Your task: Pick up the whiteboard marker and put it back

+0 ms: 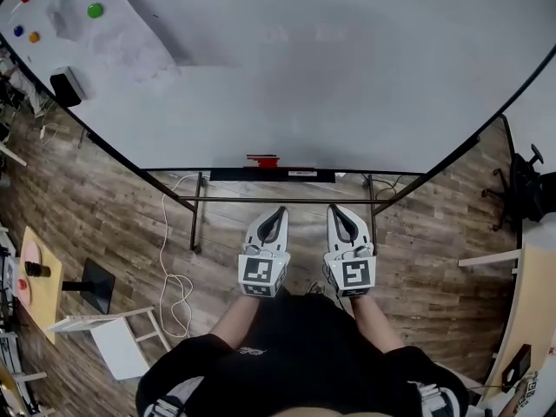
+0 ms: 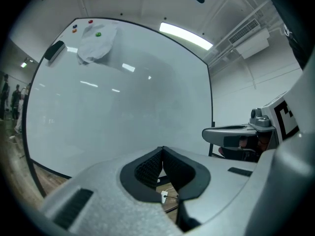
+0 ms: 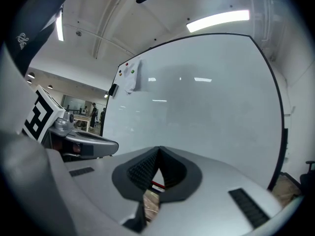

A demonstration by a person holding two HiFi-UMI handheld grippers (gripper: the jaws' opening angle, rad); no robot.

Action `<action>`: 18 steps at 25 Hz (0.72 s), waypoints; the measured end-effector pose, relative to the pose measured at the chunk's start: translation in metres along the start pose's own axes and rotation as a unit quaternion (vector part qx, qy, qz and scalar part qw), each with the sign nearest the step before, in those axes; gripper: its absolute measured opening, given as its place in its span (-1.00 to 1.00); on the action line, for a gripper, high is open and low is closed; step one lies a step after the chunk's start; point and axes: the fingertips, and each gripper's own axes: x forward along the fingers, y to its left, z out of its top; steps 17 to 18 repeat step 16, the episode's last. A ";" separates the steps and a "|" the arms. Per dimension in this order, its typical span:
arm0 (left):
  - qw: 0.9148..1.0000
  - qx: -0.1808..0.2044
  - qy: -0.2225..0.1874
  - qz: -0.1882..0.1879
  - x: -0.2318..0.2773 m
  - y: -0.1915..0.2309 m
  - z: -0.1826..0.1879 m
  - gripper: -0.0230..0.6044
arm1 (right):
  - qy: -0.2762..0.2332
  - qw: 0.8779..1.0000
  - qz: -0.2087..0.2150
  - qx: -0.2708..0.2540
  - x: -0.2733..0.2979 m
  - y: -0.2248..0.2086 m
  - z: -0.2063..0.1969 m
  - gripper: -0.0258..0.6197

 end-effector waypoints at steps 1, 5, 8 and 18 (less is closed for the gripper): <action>1.000 -0.001 0.000 0.001 -0.001 -0.003 0.000 -0.90 | -0.002 1.000 0.001 0.002 -0.003 -0.003 0.000 -0.91; 1.000 0.001 0.009 0.007 -0.004 -0.016 -0.004 -0.91 | -0.013 1.000 0.013 -0.006 -0.013 -0.009 -0.007 -0.91; 1.000 0.007 0.013 0.011 -0.005 -0.022 -0.004 -0.90 | -0.019 1.000 0.017 -0.010 -0.020 -0.011 -0.008 -0.91; 1.000 0.001 0.024 0.015 -0.006 -0.046 -0.012 -0.91 | -0.009 1.000 0.022 0.012 -0.036 -0.024 -0.024 -0.91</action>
